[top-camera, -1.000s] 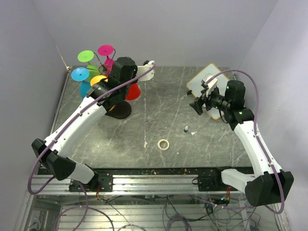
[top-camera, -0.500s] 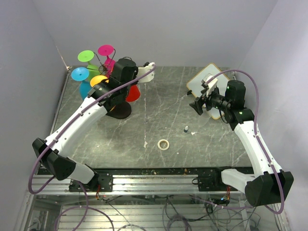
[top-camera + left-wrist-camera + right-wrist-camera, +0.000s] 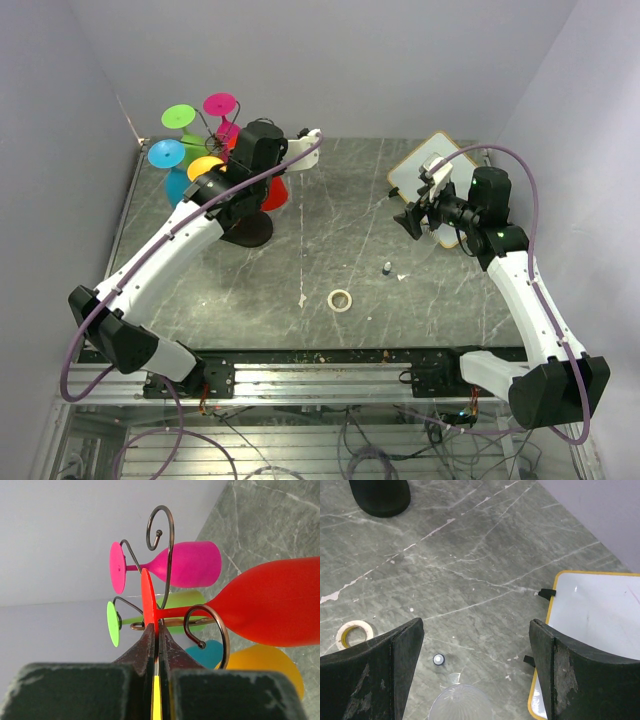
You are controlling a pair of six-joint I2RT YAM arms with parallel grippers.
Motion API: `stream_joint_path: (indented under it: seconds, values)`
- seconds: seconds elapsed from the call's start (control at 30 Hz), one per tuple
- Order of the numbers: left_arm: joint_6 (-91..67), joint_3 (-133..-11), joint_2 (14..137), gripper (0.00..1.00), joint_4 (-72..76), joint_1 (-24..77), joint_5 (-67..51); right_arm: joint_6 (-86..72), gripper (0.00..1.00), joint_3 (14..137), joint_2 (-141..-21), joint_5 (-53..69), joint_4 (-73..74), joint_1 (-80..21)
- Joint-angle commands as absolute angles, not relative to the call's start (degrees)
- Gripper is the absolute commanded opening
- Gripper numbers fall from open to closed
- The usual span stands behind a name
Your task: Place the wine glass upside down on the wine glass rack
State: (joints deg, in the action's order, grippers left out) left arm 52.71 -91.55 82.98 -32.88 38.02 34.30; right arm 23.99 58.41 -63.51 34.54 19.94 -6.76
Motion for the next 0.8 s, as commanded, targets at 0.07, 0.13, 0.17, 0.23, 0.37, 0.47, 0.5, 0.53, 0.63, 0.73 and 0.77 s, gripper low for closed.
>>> stream_joint_path:
  seconds: [0.07, 0.13, 0.17, 0.23, 0.37, 0.47, 0.5, 0.53, 0.63, 0.73, 0.77]
  values:
    - [53.9, -92.9, 83.3, 0.07, -33.4, 37.4, 36.9, 24.0, 0.86, 57.9, -63.1, 35.3, 19.8, -6.2]
    - [54.0, -93.0, 83.0, 0.07, -33.8, 37.2, 36.8, 24.1, 0.86, 57.9, -63.0, 35.4, 19.8, -6.1]
    - [53.9, -93.0, 82.7, 0.07, -34.0, 37.2, 36.7, 24.1, 0.86, 57.9, -63.0, 35.4, 19.8, -6.1]
    - [53.8, -93.0, 82.2, 0.07, -34.3, 37.2, 36.5, 24.1, 0.86, 57.9, -63.1, 35.4, 19.8, -6.1]
    - [53.8, -92.4, 81.3, 0.07, -34.8, 37.2, 36.5, 24.1, 0.86, 57.9, -63.1, 35.5, 19.8, -6.2]
    - [53.9, -92.0, 80.7, 0.07, -35.1, 37.2, 36.6, 24.1, 0.86, 57.9, -63.2, 35.5, 19.8, -6.2]
    - [54.0, -91.9, 80.5, 0.07, -35.1, 37.2, 36.6, 24.1, 0.86, 57.9, -63.2, 35.5, 19.8, -6.2]
    - [53.9, -92.0, 80.4, 0.07, -35.3, 37.3, 36.5, 24.0, 0.86, 58.0, -63.2, 35.5, 19.9, -6.2]
    - [53.6, -92.6, 79.7, 0.07, -36.7, 37.3, 34.9, 24.0, 0.86, 57.9, -63.2, 35.6, 19.7, -6.1]
    - [53.2, -93.0, 78.8, 0.07, -38.0, 37.2, 33.3, 24.0, 0.86, 58.0, -63.2, 35.6, 19.8, -6.1]
    - [53.2, -93.1, 78.7, 0.07, -38.3, 37.2, 32.9, 24.0, 0.86, 57.9, -63.2, 35.6, 19.8, -6.0]
